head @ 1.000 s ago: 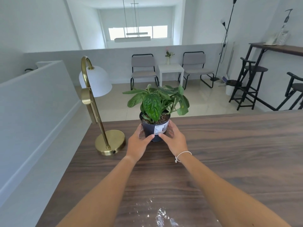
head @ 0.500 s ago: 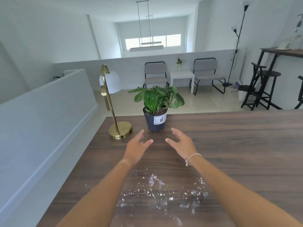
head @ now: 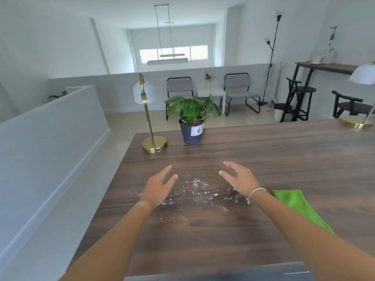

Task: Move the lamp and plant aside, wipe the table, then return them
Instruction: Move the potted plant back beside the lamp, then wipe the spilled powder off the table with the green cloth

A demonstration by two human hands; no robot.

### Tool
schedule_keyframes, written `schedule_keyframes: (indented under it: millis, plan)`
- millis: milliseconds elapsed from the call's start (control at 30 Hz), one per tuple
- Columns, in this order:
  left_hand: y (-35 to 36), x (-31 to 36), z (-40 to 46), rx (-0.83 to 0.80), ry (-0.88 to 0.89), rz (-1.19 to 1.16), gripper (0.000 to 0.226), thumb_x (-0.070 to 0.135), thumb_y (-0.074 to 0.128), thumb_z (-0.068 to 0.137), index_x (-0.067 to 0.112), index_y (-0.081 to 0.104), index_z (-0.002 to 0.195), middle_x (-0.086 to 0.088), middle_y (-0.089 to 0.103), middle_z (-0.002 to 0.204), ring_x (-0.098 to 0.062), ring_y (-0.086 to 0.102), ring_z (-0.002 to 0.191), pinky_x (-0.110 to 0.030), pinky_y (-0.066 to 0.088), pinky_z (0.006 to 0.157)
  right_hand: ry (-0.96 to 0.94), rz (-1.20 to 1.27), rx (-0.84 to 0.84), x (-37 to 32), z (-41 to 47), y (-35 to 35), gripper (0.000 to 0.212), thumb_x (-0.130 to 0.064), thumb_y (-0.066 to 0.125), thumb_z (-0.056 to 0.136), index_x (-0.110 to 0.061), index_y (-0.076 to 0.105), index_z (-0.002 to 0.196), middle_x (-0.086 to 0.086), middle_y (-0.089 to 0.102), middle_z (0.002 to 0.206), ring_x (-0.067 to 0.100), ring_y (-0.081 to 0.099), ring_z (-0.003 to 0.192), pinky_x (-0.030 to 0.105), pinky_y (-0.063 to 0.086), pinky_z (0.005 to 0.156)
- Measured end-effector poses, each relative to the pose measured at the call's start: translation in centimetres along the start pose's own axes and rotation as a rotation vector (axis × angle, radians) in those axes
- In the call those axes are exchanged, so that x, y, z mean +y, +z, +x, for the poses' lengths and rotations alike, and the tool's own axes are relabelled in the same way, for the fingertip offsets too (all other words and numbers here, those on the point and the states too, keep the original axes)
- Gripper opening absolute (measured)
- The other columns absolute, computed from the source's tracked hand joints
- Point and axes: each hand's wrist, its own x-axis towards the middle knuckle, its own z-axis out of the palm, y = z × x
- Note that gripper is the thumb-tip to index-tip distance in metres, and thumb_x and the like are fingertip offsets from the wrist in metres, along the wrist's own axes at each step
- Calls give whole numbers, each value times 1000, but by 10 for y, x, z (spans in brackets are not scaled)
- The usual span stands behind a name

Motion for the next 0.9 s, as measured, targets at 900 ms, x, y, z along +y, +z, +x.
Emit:
schedule_keyframes:
  millis: [900]
  plan:
    - [-36,-68,-118,125,-81,539,53,40,45,91,17,40,139,-11,39,148,-28,31,138,-40,23,116,324,-617,132,92,-78,-40,46,-32,34,95,-23,35,140,10,29,152,38,30,135,45,28,109]
